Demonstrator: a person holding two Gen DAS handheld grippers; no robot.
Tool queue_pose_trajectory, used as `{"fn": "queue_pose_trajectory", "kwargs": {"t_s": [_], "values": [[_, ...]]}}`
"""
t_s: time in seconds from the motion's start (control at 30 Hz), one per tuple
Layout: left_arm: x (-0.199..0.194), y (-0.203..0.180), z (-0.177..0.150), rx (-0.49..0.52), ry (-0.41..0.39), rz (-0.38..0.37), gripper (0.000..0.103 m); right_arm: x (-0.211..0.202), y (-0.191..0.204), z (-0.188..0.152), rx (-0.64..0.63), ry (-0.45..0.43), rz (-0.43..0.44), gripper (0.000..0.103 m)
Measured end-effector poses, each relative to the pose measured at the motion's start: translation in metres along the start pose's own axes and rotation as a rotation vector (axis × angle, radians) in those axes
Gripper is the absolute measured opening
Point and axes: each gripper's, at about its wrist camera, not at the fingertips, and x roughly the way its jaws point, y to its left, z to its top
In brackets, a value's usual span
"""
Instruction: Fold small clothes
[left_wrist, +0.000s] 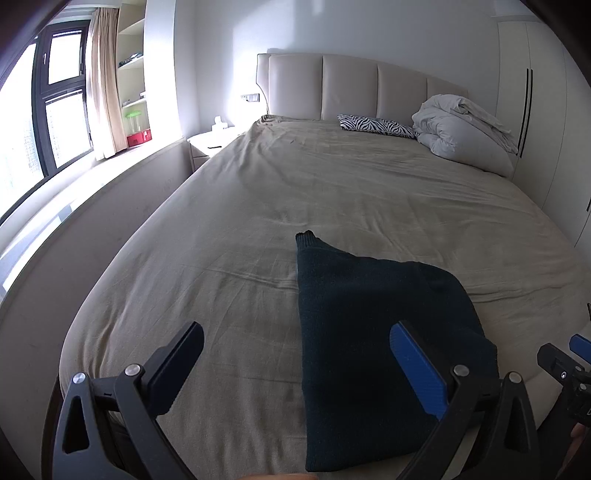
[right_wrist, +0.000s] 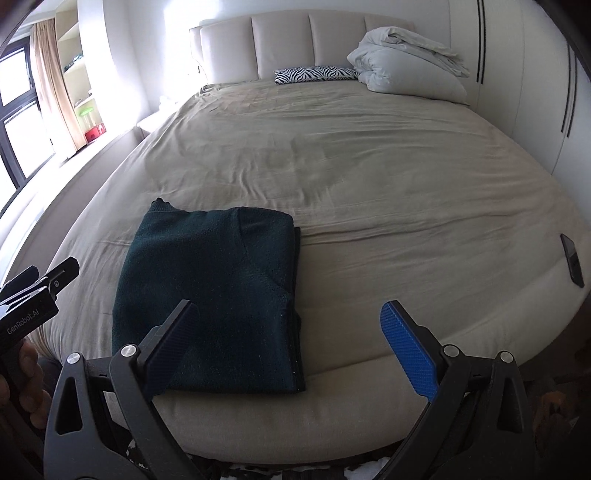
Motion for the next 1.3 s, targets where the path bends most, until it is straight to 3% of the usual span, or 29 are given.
{"fn": "queue_pose_trajectory", "kwargs": {"t_s": [1.3], "values": [[0.0049,-0.0038,-0.0059,0.006,0.012,-0.01,0.103,0.0025,-0.0014,-0.0003,0.004,0.018,-0.004,0.1]]}}
